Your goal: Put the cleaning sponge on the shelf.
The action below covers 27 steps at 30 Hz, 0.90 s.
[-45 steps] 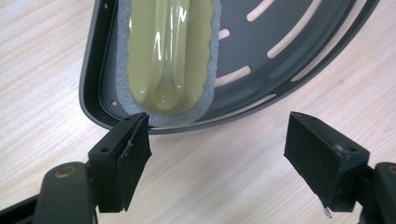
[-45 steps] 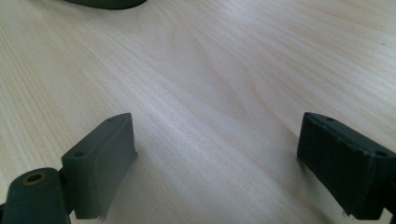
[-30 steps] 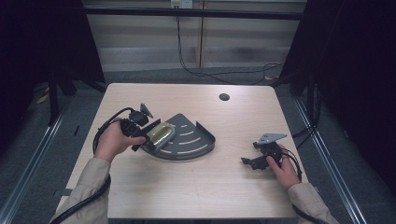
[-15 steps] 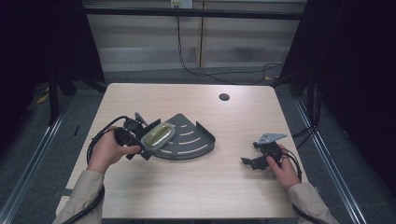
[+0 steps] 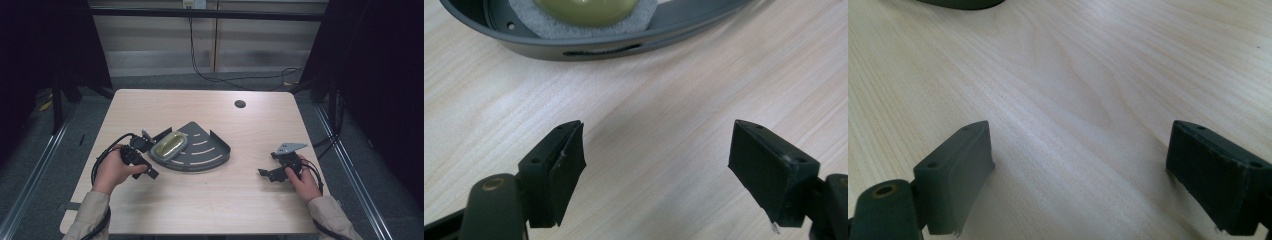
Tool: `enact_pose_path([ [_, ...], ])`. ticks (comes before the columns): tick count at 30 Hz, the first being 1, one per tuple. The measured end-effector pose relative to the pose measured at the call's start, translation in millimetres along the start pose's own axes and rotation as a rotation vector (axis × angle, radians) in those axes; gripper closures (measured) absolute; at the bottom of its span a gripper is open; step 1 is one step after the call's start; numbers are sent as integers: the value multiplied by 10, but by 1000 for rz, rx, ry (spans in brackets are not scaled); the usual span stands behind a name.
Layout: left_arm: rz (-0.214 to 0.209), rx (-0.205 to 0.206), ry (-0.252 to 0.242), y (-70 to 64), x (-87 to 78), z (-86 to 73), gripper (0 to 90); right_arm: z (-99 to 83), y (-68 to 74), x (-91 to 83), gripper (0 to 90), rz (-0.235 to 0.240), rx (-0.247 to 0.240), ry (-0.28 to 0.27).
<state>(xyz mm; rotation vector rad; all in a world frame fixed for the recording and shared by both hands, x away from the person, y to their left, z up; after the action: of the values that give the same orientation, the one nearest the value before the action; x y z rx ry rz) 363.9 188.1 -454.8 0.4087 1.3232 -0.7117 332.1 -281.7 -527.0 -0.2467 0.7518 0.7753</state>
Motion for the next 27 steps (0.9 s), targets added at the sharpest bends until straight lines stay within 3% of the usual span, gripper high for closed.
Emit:
enact_pose_path([
  [7, -10, -5, -13, 0, 53, -70, 220, 0, -1, 1, 108, 0, -1, -1],
  [10, 3, 1, 3, 17, 80, -106, 218, 0, -1, 1, 109, 1, -1, -1],
  [19, -13, -24, -25, 54, 153, -253, 218, 0, 0, 0, 108, 0, 0, 0],
  [27, 0, -37, -42, 82, 211, -393, 218, 0, 0, 1, 108, 0, -1, -1],
])
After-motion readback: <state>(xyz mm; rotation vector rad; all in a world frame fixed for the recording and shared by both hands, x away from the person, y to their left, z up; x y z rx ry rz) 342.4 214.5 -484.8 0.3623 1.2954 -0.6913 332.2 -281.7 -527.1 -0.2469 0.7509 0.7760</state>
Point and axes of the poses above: each handheld gripper's, and its own axes: x roughly forward along the jaws, z roughly out of its top, y roughly to its left, the point moved 2 cm from there along x, roughly forward along the jaws, and after that the axes turned 3 degrees about z, right-handed, at the moved point
